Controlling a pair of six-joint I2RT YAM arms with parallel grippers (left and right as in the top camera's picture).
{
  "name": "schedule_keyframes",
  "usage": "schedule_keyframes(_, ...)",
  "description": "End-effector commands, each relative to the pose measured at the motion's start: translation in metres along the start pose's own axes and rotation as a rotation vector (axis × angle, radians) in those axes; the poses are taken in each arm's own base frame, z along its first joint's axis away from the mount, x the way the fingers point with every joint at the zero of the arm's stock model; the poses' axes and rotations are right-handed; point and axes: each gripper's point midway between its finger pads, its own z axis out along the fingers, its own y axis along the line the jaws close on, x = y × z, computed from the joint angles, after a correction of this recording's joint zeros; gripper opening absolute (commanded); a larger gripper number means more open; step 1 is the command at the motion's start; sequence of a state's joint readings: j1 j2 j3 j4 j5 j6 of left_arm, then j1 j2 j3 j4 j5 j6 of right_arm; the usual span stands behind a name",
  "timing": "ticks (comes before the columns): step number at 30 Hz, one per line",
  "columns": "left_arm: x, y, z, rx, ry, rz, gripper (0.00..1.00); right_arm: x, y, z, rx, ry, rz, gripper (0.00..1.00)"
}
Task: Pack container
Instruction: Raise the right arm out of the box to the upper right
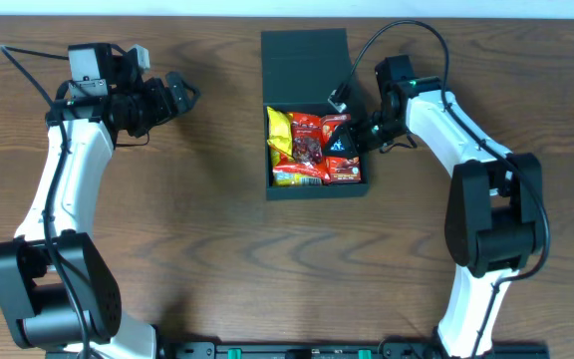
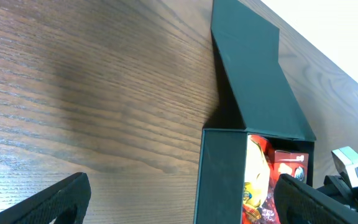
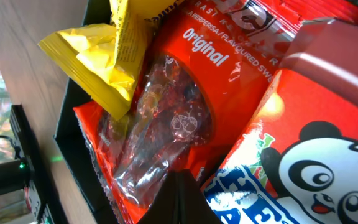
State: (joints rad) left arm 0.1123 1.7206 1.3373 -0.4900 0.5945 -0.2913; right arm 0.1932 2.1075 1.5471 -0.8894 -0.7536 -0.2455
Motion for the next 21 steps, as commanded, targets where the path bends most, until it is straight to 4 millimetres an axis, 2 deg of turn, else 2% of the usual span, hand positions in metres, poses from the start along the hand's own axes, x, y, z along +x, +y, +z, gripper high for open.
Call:
schedule_keyframes(1,-0.003,0.003,-0.001,-0.012,-0.009,-0.004,0.95,0.004,-0.015,0.004,0.044,0.037,0.035,0.01)
schedule_keyframes(5,-0.004,0.011,-0.001,-0.057,-0.016,-0.008,0.95,-0.023,0.011,-0.018,-0.009,-0.011,0.002,0.02)
schedule_keyframes(9,-0.007,0.02,-0.002,-0.105,-0.033,0.015,0.95,-0.054,0.041,-0.055,-0.006,-0.072,-0.085,0.01)
schedule_keyframes(12,-0.01,0.036,-0.005,-0.199,-0.052,0.024,0.95,-0.073,0.056,-0.083,0.019,-0.136,-0.143,0.01)
schedule_keyframes(14,-0.012,0.05,-0.008,-0.284,-0.067,0.046,0.95,-0.082,0.056,-0.1,0.052,-0.175,-0.161,0.01)
schedule_keyframes(16,-0.017,0.065,-0.013,-0.379,-0.093,0.064,0.95,-0.086,0.047,-0.111,0.091,-0.194,-0.158,0.01)
schedule_keyframes(21,-0.047,0.107,-0.034,-0.664,-0.22,0.138,0.95,-0.085,0.029,-0.127,0.116,-0.22,-0.123,0.01)
